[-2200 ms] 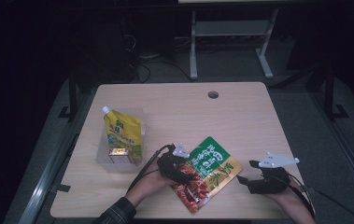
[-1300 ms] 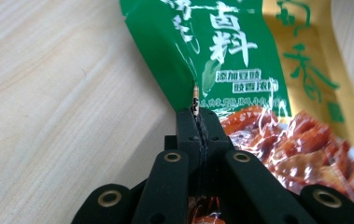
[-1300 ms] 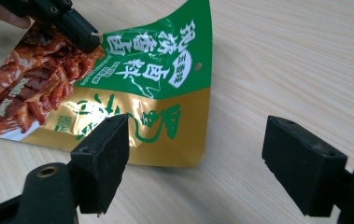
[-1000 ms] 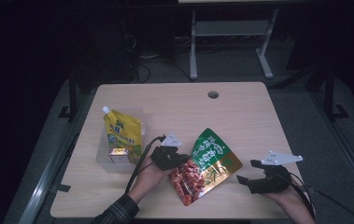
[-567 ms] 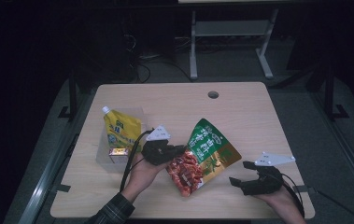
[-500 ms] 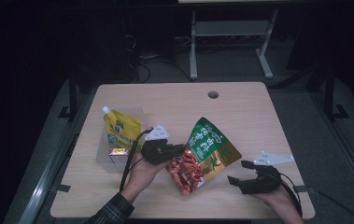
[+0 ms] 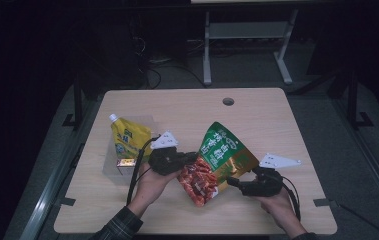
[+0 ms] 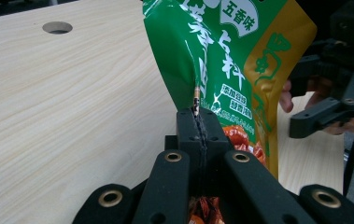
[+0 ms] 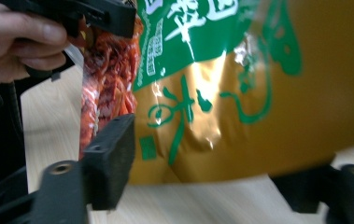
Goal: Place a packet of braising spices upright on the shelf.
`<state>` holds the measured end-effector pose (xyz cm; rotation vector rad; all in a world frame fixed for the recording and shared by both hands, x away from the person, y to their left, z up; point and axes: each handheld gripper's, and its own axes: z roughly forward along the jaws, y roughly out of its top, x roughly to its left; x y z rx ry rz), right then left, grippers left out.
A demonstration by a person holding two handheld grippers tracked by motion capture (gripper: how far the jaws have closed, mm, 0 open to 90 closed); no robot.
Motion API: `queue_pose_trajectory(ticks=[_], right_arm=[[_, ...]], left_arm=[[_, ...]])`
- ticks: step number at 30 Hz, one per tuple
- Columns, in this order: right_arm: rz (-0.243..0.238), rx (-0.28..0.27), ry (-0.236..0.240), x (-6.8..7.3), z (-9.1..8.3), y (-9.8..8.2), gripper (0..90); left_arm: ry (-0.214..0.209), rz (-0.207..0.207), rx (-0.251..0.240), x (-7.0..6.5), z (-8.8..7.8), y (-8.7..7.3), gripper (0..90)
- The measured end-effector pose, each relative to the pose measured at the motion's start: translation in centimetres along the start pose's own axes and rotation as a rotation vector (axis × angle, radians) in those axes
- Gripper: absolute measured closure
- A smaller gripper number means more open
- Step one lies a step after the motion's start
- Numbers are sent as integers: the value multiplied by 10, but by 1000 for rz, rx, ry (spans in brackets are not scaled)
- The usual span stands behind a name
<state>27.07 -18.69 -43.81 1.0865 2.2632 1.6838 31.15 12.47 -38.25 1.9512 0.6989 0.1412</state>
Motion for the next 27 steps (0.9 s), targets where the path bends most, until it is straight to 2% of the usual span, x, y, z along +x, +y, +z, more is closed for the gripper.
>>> queue_pose_trajectory(ticks=[4, 8, 9, 11, 14, 19, 27], right_arm=[[7, -25, 43, -2, 8, 1, 457], [-6, -34, 45, -1, 13, 3, 626], [3, -39, 54, -1, 12, 3, 678], [-7, -48, 64, -2, 10, 5, 803], [-31, -35, 50, -2, 7, 8, 871], [-36, -7, 59, -7, -1, 16, 893], [-38, 49, 77, -8, -1, 27, 895]], left_arm=[[2, -10, -5, 0, 0, -1, 900], [13, -15, -13, 1, 0, -2, 900], [15, -13, -12, 1, -1, -2, 899], [11, -16, -7, 0, 1, -3, 899], [3, -19, -2, -2, 5, -6, 898], [10, -2, 24, -4, 9, -9, 895], [33, -8, 56, -3, 14, -16, 885]])
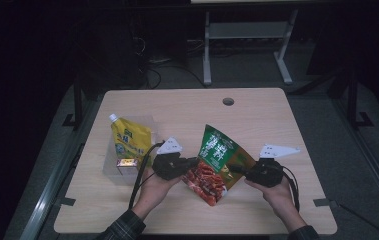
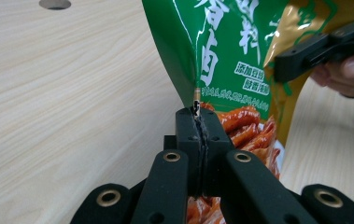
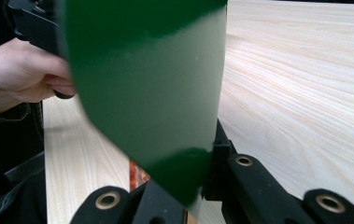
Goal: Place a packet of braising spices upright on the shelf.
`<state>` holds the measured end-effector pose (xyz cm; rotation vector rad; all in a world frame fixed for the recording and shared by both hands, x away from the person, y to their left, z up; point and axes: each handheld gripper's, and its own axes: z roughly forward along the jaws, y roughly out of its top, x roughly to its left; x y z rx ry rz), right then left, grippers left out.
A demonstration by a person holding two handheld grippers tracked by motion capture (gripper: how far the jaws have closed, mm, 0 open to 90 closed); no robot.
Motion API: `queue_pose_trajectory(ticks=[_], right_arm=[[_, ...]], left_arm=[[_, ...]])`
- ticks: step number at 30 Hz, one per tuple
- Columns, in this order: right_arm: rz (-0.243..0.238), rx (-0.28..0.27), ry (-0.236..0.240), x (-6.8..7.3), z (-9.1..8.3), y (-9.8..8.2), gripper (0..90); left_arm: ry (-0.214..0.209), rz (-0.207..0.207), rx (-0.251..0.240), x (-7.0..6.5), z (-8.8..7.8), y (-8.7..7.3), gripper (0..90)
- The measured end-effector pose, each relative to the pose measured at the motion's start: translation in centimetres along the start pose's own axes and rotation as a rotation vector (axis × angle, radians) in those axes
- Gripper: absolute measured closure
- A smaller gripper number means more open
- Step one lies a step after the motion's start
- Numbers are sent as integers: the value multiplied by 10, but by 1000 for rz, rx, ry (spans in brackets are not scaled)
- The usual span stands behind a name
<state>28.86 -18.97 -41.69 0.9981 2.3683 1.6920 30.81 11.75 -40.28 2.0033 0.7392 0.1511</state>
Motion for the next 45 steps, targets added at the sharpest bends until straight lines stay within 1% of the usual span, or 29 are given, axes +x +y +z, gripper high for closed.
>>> queue_pose_trajectory(ticks=[4, 5, 6, 7, 8, 9, 11, 12, 14, 15, 17, 19, 20, 21, 22, 23, 24, 25, 27, 30, 31, 33, 34, 35, 37, 39, 41, 43, 45], right_arm=[[-11, 11, 2, 1, -3, 7, 897], [-15, 13, 4, 0, -4, 8, 897], [-16, 15, 8, 0, -5, 9, 897], [-17, 20, 12, 1, -6, 10, 897], [-20, 17, 14, 1, -7, 11, 897], [-22, 16, 17, 2, -7, 12, 897], [-41, 16, 9, 2, -9, 15, 896], [-42, 16, 13, 1, -10, 15, 897], [-46, 18, 15, 2, -11, 17, 897], [-54, 19, 13, 2, -11, 18, 897], [-53, 21, 12, 2, -10, 19, 897], [-52, 20, 16, 2, -9, 22, 897], [-53, 17, 16, 2, -8, 23, 896], [-50, 18, 19, 2, -8, 25, 897], [-49, 17, 16, 2, -7, 27, 897], [-49, 15, 18, 3, -5, 29, 897], [-50, 15, 18, 3, -4, 31, 897], [-56, 15, 15, 3, -2, 33, 897], [-57, 17, 12, 4, 0, 36, 897], [-59, 18, 7, 4, 4, 41, 898], [-61, 22, 5, 4, 5, 43, 898], [-62, 25, 1, 4, 8, 47, 898], [-62, 23, -1, 4, 9, 48, 898], [-64, 22, 0, 4, 11, 50, 898], [-69, 21, 5, 5, 13, 53, 898], [-79, 22, 7, 5, 16, 57, 898], [-76, 21, 8, 6, 20, 61, 898], [-80, 26, 7, 7, 25, 64, 898], [-81, 28, 10, 8, 30, 67, 898]], left_arm=[[25, 6, 2, 1, -1, 0, 839], [39, -8, -5, 0, -1, 0, 816], [57, -1, -4, 1, -2, -1, 788], [46, -10, -3, 2, -3, -1, 777], [52, -13, -3, 2, -4, -2, 753], [54, -10, -1, 1, -4, -2, 709], [50, 4, 10, -1, -4, -4, 682], [45, 13, 16, -3, -3, -4, 660], [28, 43, 46, -6, -3, -6, 612], [24, 70, 58, -7, -2, -8, 584], [4, 79, 78, -10, -2, -11, 533], [-16, 98, 107, -13, -2, -16, 476], [-18, 119, 121, -13, -3, -17, 452], [-24, 124, 129, -13, -3, -19, 424], [-33, 120, 138, -14, -3, -22, 394], [-41, 131, 146, -14, -4, -24, 363], [-49, 135, 151, -15, -5, -27, 341], [-61, 150, 154, -16, -5, -29, 318], [-68, 169, 153, -18, -7, -33, 266], [-86, 172, 160, -22, -11, -40, 211], [-89, 180, 162, -24, -12, -43, 191], [-97, 204, 168, -26, -14, -47, 171], [-101, 198, 169, -28, -15, -50, 165], [-103, 200, 165, -29, -17, -52, 162], [-121, 188, 155, -30, -19, -55, 161], [-122, 194, 149, -31, -21, -59, 158], [-124, 199, 151, -31, -22, -61, 158], [-128, 183, 147, -32, -21, -64, 158], [-131, 197, 153, -32, -19, -66, 158]])
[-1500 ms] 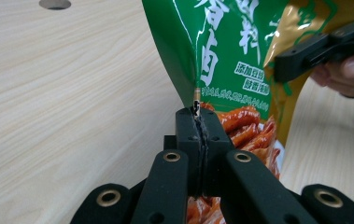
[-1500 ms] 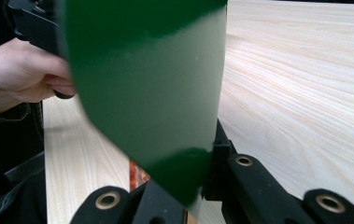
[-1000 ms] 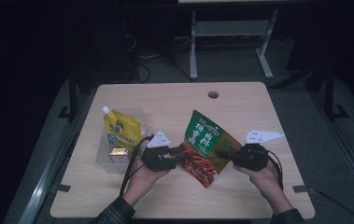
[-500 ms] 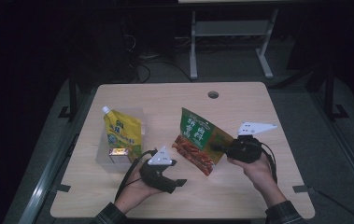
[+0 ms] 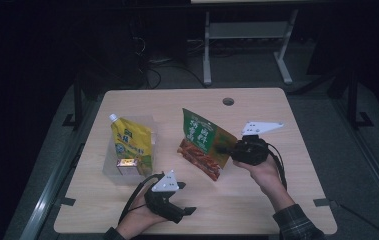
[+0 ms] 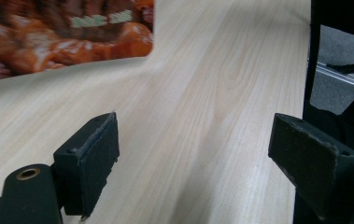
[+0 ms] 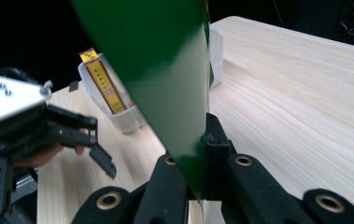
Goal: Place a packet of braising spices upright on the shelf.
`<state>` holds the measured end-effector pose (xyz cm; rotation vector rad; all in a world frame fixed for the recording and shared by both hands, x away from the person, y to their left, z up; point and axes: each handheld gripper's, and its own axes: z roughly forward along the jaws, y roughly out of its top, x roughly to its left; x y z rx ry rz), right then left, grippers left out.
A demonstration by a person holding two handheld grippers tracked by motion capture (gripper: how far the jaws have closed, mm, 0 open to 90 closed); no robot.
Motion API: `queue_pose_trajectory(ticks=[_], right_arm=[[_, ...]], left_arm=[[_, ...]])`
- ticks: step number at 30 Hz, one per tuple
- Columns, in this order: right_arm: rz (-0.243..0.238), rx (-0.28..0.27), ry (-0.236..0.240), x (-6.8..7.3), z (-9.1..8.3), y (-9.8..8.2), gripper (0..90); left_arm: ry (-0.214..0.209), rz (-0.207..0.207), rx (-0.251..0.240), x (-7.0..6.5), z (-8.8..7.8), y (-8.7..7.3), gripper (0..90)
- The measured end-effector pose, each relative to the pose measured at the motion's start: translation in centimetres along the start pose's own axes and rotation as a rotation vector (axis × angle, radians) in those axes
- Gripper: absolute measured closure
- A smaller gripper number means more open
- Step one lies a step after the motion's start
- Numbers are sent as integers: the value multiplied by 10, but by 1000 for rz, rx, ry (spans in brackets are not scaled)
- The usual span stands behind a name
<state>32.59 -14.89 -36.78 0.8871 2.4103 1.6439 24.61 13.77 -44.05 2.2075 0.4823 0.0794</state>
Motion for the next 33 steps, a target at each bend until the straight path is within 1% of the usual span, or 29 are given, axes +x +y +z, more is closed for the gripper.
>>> queue_pose_trajectory(ticks=[5, 9, 15, 21, 26, 28, 30, 31, 33], right_arm=[[-2, -9, 9, 0, 9, 10, 898], [-8, -17, 16, 0, 17, 18, 898], [-14, -34, 23, 0, 25, 28, 898], [-19, -49, 31, 0, 36, 41, 898], [-25, -62, 39, 1, 47, 53, 897], [-19, -64, 44, 2, 52, 57, 897], [-29, -64, 44, 3, 57, 62, 897], [-22, -64, 47, 4, 59, 65, 897], [-30, -68, 48, 5, 64, 70, 897]], left_arm=[[-5, -3, 2, -2, 4, -1, 159], [-1, 10, 6, -1, 3, 0, 160], [-6, 9, 5, -1, 3, 0, 162], [-2, 4, 1, -1, 2, 0, 163], [0, 2, 3, 0, 2, 0, 163], [-1, -1, 3, -1, 2, 0, 164], [-1, 3, 2, 0, 1, 1, 164], [0, 5, 2, 0, 1, 1, 164], [0, 3, 5, 0, 2, 1, 163]])
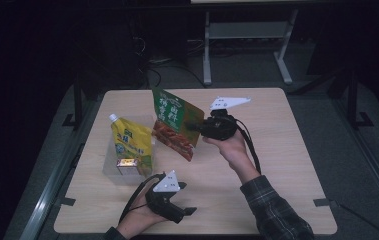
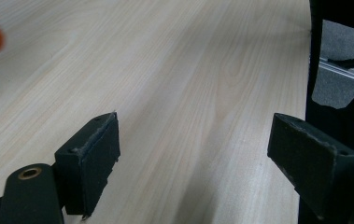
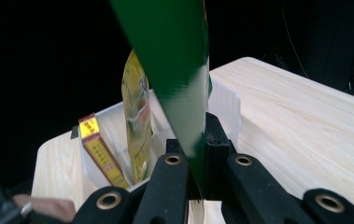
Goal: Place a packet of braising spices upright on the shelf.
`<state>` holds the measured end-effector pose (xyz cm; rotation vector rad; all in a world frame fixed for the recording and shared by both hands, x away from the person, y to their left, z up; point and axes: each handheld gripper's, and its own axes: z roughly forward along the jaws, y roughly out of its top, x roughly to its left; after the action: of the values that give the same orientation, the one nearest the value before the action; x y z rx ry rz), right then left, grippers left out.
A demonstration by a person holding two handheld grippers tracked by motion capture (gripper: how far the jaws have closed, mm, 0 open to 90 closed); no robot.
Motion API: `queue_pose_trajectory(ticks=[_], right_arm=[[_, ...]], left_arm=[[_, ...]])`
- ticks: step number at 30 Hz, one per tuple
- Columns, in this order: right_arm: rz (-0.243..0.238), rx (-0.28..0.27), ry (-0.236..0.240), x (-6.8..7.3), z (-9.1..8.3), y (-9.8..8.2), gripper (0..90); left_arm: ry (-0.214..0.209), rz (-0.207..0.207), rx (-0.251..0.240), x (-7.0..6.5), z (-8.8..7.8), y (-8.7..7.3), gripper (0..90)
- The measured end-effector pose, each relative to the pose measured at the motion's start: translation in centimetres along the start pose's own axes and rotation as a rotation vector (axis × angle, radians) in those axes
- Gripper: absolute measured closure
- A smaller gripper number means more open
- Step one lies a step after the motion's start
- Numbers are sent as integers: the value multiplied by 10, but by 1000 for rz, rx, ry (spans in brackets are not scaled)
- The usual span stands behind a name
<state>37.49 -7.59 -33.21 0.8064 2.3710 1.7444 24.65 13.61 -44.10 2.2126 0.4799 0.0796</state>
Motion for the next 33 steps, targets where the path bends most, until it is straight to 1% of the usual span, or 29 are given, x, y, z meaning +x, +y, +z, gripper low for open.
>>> queue_pose_trajectory(ticks=[7, 12, 15, 23, 26, 28, 33], right_arm=[[-9, -4, 1, 3, 21, 15, 897], [-10, -6, 2, 5, 37, 23, 897], [-3, -11, 0, 5, 45, 27, 898], [12, -26, -7, 5, 67, 38, 898], [18, -26, -4, 7, 76, 42, 897], [13, -22, -11, 7, 83, 44, 897], [21, -16, -14, 8, 99, 46, 897]], left_arm=[[2, 10, 8, -1, 1, 0, 164], [3, 10, 11, 0, 1, 0, 164], [1, 8, 7, -1, 1, 0, 166], [-2, 17, 18, 0, 2, 0, 166], [-2, 15, 18, 0, 1, 0, 166], [0, 16, 17, 1, 1, 0, 166], [2, 17, 20, 2, 1, 0, 166]])
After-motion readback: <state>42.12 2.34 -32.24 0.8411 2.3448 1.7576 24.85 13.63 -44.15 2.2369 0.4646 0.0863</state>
